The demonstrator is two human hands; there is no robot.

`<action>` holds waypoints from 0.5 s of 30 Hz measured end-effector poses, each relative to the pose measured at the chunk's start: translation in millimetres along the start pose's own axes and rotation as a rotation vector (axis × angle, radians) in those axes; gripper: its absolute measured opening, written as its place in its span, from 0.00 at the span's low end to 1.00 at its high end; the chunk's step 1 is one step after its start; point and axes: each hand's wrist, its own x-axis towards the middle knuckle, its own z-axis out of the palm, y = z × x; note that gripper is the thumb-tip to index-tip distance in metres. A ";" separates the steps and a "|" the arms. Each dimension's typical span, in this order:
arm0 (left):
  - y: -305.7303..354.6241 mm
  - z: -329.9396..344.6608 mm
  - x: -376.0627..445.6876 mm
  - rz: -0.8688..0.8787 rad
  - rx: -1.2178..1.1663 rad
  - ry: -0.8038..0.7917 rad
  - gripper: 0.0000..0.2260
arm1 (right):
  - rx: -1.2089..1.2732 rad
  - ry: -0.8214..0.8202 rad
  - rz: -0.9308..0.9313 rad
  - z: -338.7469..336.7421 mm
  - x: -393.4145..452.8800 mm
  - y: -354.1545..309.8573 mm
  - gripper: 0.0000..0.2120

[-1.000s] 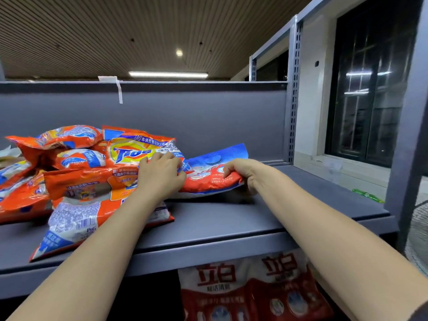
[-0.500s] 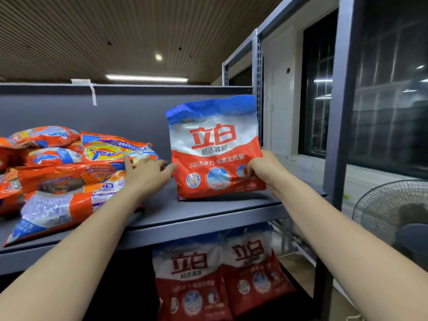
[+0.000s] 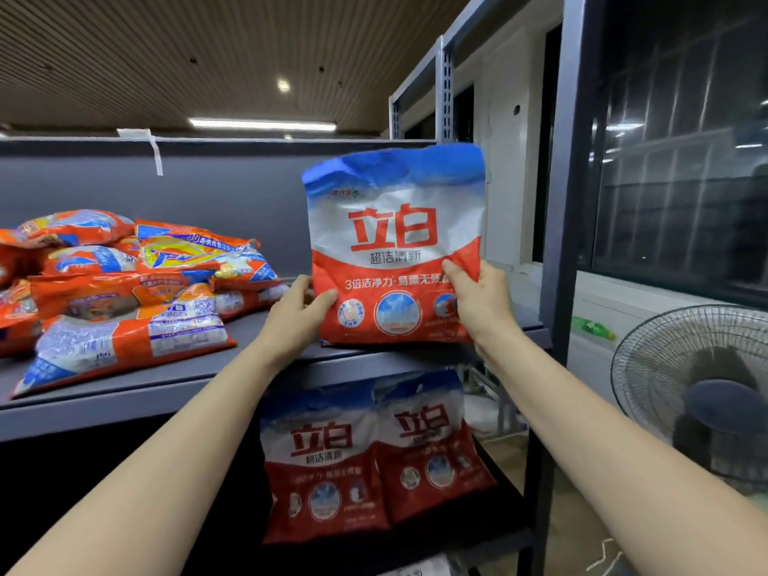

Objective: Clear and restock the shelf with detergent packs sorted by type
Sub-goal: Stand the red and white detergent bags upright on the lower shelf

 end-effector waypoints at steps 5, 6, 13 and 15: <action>-2.5 1.6 -15.2 -0.064 0.231 -0.019 0.30 | 0.139 0.107 -0.070 -39.5 -26.1 -2.8 0.05; -3.8 1.4 -14.9 -0.083 0.274 0.014 0.31 | 0.166 0.127 -0.067 -47.0 -30.9 -2.1 0.07; -4.2 12.4 -32.3 -0.159 0.775 0.063 0.18 | 0.066 -0.053 0.079 -72.0 -76.5 47.4 0.06; -5.2 15.1 -29.2 -0.103 0.863 0.057 0.15 | 0.021 -0.090 0.151 -75.2 -87.4 77.0 0.08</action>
